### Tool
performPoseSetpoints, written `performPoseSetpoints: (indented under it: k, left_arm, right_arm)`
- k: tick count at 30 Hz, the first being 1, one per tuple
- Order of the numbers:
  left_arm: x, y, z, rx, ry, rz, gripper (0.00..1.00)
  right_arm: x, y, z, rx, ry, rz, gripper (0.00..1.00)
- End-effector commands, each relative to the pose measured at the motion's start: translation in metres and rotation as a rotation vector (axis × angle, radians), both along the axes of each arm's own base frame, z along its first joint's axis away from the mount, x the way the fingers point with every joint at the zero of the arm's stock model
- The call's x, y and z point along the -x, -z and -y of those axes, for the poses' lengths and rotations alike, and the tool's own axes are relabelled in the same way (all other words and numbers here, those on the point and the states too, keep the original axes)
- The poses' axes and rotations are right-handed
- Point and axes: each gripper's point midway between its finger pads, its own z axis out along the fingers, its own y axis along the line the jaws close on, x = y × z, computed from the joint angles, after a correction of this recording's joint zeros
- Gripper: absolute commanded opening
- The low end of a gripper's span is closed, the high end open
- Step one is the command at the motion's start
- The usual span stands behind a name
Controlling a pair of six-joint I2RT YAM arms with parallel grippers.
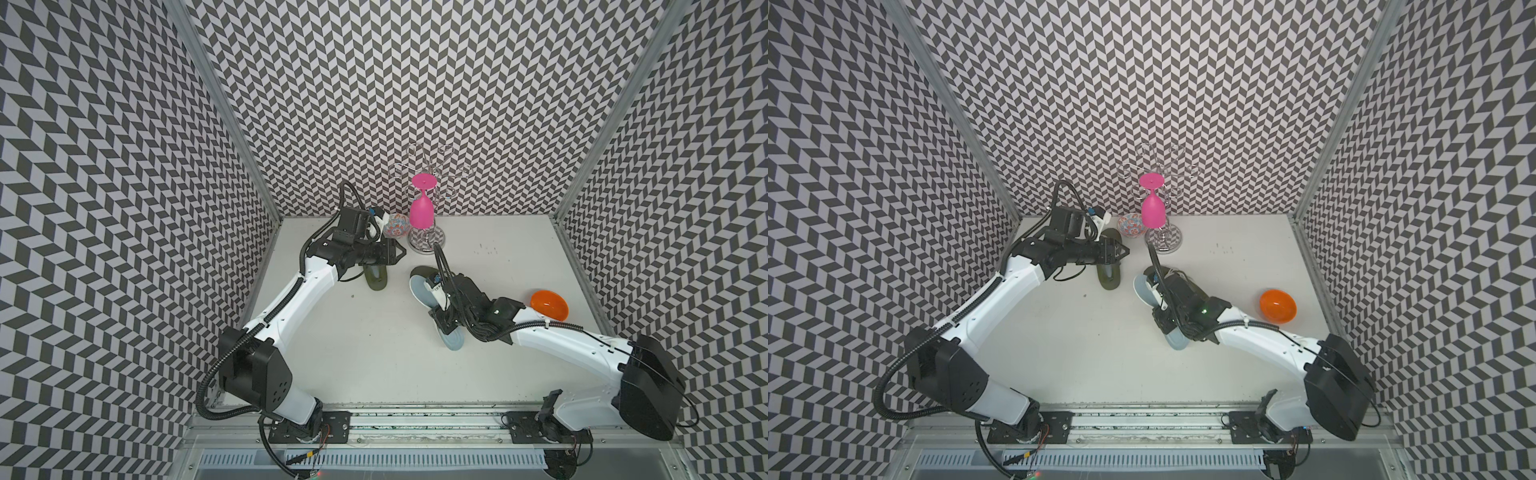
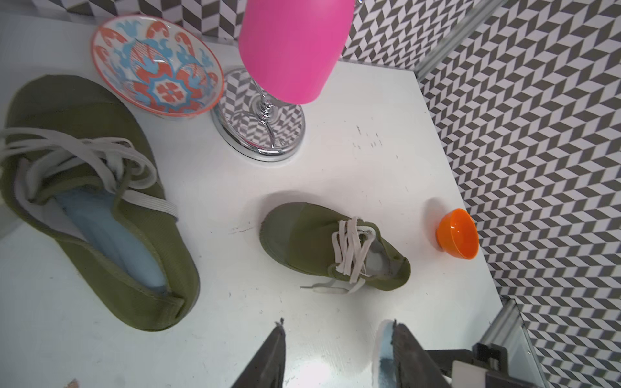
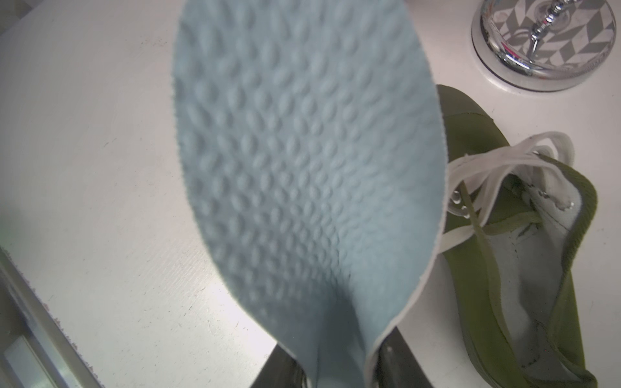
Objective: Insert the insole into the shoe
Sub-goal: Pick up the shoe at the center of the board.
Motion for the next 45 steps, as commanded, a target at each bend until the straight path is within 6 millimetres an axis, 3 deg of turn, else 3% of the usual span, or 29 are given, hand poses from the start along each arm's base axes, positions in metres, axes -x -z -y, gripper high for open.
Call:
performPoseSetpoints:
  k: [1, 5, 11, 16, 22, 26, 32, 37, 45]
  left_arm:
    - [-0.006, 0.007, -0.006, -0.086, -0.06, 0.056, 0.56]
    - [0.0, 0.024, 0.017, -0.226, -0.044, 0.125, 0.59]
    - [0.014, 0.041, 0.08, -0.231, -0.003, 0.145, 0.63]
    - [0.023, 0.072, 0.123, -0.384, 0.051, 0.134, 0.66]
    - [0.03, 0.09, 0.148, -0.523, 0.055, 0.183, 0.67]
    - [0.03, 0.097, 0.164, -0.53, 0.091, 0.184, 0.54]
    - [0.022, 0.119, 0.163, -0.668, 0.11, 0.155, 0.44]
    - [0.022, 0.137, 0.168, -0.714, 0.14, 0.141, 0.42]
    - [0.009, 0.146, 0.166, -0.789, 0.118, 0.166, 0.44]
  right_arm:
    - [-0.007, -0.016, 0.017, -0.034, 0.067, -0.053, 0.35]
    - [-0.028, -0.038, 0.061, -0.113, 0.22, -0.096, 0.35]
    - [-0.054, -0.036, 0.147, -0.086, 0.475, -0.153, 0.36]
    - [-0.066, -0.033, 0.182, -0.102, 0.578, -0.169, 0.35]
    - [-0.07, -0.028, 0.192, -0.135, 0.62, -0.181, 0.35]
    - [-0.069, -0.019, 0.198, -0.163, 0.658, -0.192, 0.32]
    - [-0.075, -0.021, 0.208, -0.206, 0.688, -0.185, 0.32]
    - [-0.08, -0.024, 0.207, -0.221, 0.682, -0.181, 0.32]
    - [-0.079, -0.021, 0.201, -0.235, 0.653, -0.197, 0.32]
